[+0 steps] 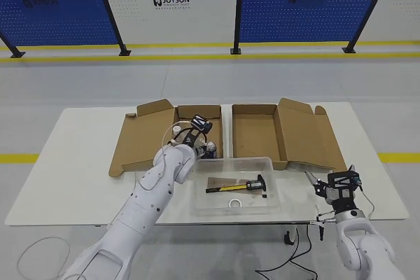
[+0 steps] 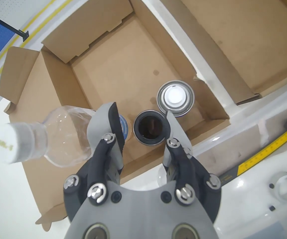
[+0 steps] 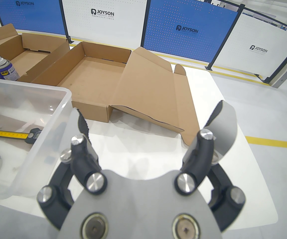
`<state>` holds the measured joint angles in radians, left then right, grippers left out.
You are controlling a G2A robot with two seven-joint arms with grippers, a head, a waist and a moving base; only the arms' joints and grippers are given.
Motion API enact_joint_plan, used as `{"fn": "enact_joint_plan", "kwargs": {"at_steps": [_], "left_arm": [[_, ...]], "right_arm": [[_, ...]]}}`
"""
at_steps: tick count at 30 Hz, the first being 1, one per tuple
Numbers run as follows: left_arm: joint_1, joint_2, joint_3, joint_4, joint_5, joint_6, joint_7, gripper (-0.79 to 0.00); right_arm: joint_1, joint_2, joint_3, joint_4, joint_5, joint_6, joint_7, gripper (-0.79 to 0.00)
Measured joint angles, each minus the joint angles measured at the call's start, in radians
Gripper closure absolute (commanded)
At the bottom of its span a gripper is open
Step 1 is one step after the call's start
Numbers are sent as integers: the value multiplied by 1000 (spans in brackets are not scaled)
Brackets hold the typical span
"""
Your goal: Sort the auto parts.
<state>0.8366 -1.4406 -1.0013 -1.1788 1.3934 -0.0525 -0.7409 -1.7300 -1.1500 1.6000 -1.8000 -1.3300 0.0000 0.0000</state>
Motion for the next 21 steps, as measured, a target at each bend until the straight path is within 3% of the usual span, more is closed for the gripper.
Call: {"fn": "enact_joint_plan", "kwargs": {"at_steps": [12, 18, 21], "left_arm": [[168, 27, -61, -332, 1, -69, 14, -785], [309, 46, -99, -530, 60, -42, 36, -785], [405, 55, -117, -640, 129, 3, 100, -785]], "right_arm": [[0, 0, 0, 0, 0, 0, 0, -785], [0, 0, 0, 0, 0, 0, 0, -785], [0, 0, 0, 0, 0, 0, 0, -785]]}}
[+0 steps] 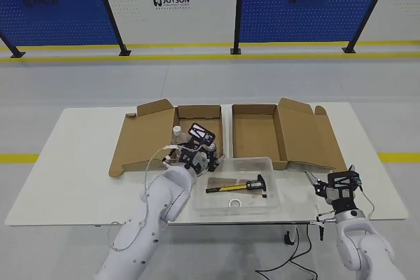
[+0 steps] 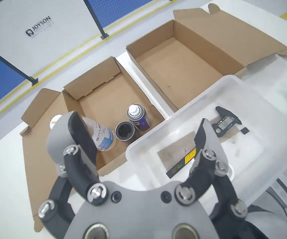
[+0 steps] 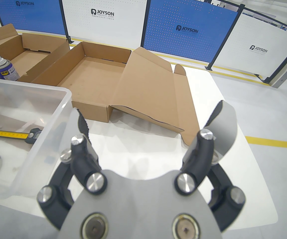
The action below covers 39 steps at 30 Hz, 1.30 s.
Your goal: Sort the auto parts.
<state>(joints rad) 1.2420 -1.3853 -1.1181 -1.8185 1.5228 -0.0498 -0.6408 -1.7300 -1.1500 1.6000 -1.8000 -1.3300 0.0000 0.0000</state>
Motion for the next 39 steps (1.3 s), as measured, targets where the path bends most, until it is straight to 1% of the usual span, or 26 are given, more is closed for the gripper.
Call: {"fn": "enact_joint_plan", "kwargs": {"at_steps": [1, 4, 7, 10, 13, 19, 22, 26, 39], "left_arm": [[47, 2, -9, -40, 18, 37, 45, -785], [159, 9, -23, -101, 78, 122, 125, -785], [250, 14, -33, -150, 157, 196, 155, -785], [322, 17, -44, -192, 213, 250, 165, -785], [380, 19, -62, -235, 226, 300, 180, -785], [484, 21, -108, -312, 269, 404, 232, -785], [529, 21, -123, -346, 281, 438, 239, -785], [561, 22, -140, -368, 298, 444, 235, -785], [561, 22, -139, -369, 298, 443, 234, -785]], "right_arm": [[0, 0, 0, 0, 0, 0, 0, -785], [0, 0, 0, 0, 0, 0, 0, -785], [0, 0, 0, 0, 0, 0, 0, -785], [0, 0, 0, 0, 0, 0, 0, -785], [0, 0, 0, 0, 0, 0, 0, -785], [0, 0, 0, 0, 0, 0, 0, -785], [0, 0, 0, 0, 0, 0, 0, -785], [0, 0, 0, 0, 0, 0, 0, -785], [0, 0, 0, 0, 0, 0, 0, -785]]}}
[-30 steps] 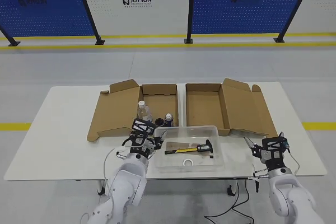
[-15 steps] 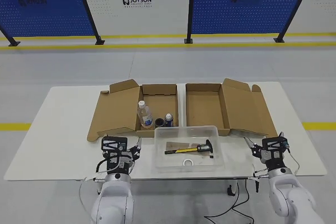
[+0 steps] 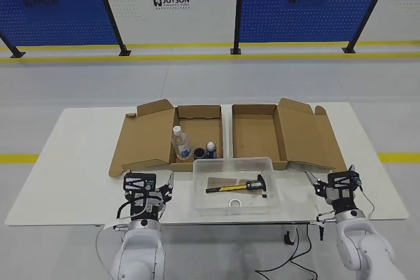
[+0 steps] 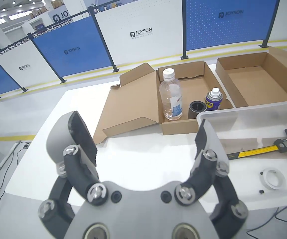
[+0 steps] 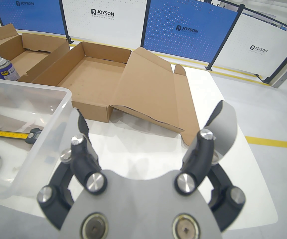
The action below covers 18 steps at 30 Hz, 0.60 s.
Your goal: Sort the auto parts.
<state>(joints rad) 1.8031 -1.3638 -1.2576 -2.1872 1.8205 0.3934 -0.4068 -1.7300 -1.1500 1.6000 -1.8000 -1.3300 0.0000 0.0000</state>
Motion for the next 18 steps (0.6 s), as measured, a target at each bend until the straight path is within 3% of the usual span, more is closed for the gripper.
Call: {"fn": "enact_joint_plan", "kwargs": {"at_steps": [6, 18], "left_arm": [[0, 0, 0, 0, 0, 0, 0, -785], [0, 0, 0, 0, 0, 0, 0, -785]], "right_arm": [[1, 0, -2, -3, -3, -5, 1, -785], [84, 7, -51, -104, -86, -190, 154, -785]]}}
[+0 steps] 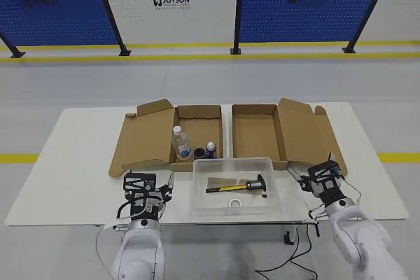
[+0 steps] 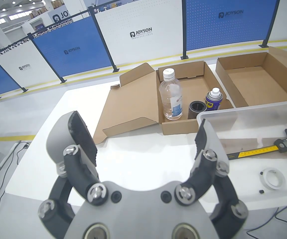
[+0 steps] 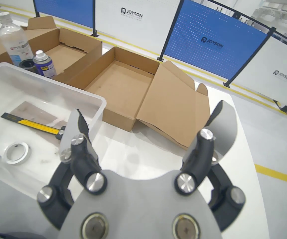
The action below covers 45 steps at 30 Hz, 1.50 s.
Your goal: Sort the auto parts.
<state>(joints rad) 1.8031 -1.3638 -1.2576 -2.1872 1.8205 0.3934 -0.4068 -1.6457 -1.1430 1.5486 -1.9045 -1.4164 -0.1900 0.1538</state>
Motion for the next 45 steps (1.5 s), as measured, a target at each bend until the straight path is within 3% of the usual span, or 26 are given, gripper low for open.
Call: {"fn": "enact_joint_plan", "kwargs": {"at_steps": [9, 19, 27, 35, 39, 45], "left_arm": [[0, 0, 0, 0, 0, 0, 0, -785], [0, 0, 0, 0, 0, 0, 0, -785], [0, 0, 0, 0, 0, 0, 0, -785], [0, 0, 0, 0, 0, 0, 0, -785], [0, 0, 0, 0, 0, 0, 0, -785], [0, 0, 0, 0, 0, 0, 0, -785]], "right_arm": [[175, -4, -78, -41, 71, -106, 219, -785], [470, -23, -228, 94, 198, -187, 445, -785], [604, -31, -315, 199, 395, -279, 733, -785], [719, -27, -382, 295, 570, -444, 993, -785], [769, -9, -445, 345, 575, -499, 982, -785], [857, 55, -569, 444, 544, -608, 868, -785]]}}
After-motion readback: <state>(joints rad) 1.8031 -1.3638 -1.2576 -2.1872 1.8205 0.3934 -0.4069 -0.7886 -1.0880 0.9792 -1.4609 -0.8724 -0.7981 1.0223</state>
